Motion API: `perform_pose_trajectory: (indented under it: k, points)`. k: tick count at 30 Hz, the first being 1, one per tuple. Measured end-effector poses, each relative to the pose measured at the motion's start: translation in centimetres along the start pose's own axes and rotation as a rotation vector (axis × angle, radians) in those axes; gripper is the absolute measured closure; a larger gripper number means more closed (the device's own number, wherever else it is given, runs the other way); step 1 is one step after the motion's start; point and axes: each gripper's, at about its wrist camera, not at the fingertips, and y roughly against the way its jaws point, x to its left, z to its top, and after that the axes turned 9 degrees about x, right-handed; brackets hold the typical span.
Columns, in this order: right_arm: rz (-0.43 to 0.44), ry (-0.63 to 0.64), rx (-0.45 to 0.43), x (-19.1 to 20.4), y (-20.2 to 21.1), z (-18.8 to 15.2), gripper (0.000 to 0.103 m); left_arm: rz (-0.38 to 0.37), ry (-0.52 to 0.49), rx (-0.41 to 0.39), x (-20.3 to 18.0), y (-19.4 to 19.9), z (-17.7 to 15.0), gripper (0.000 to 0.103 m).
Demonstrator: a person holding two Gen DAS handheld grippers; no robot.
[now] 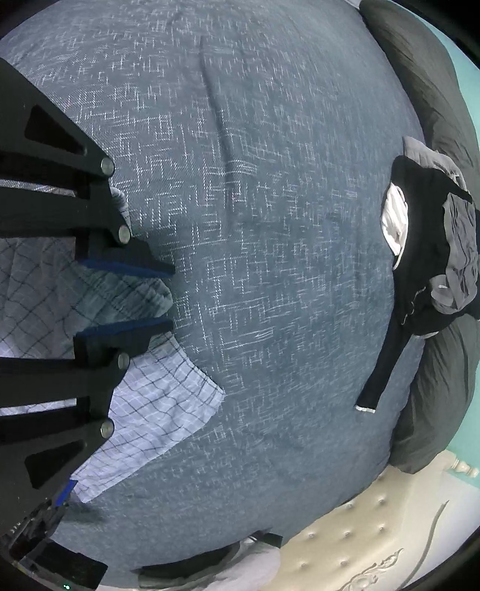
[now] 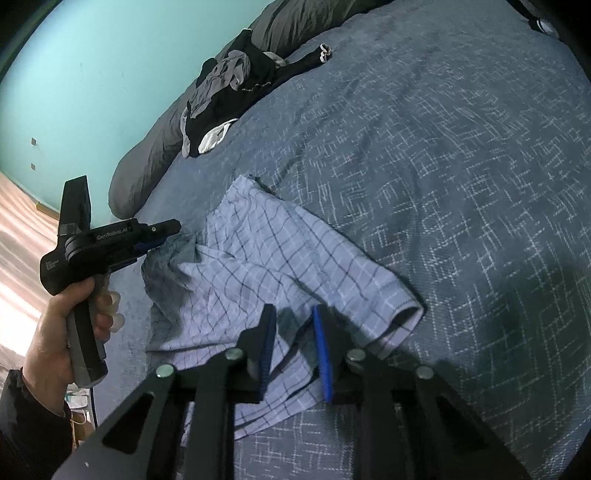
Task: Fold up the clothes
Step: 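Close both tools on the folded shorts edge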
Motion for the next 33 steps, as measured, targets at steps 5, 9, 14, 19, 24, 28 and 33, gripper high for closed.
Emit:
perform_pose_trajectory:
  k: [5,9,14,19,24,28,33]
  points:
    - [-0.015,0.012,-0.005,0.1,0.1,-0.1,0.093,0.003,-0.015,-0.003,-0.2,-0.1,-0.1,0.094]
    - [-0.017,0.018,-0.01,0.2,0.3,-0.1,0.097,0.008,-0.021,-0.013,-0.4,0.0,0.0,0.096]
    - [-0.012,0.023,-0.013,0.3,0.3,-0.1,0.1,0.012,-0.034,-0.024,-0.5,0.4,0.1,0.098]
    - [-0.003,0.029,-0.029,0.4,0.9,-0.2,0.101,0.0,-0.044,-0.056,-1.0,1.5,0.0,0.098]
    - [0.004,0.038,-0.048,0.7,1.8,-0.3,0.101,-0.005,-0.061,-0.084,-1.8,2.7,-0.1,0.098]
    - [0.01,0.037,-0.077,0.6,2.9,-0.4,0.101,-0.009,-0.077,-0.111,-2.6,4.0,0.0,0.099]
    - [0.018,0.029,-0.099,0.4,4.0,-0.4,0.101,-0.008,-0.099,-0.147,-3.8,5.6,0.4,0.099]
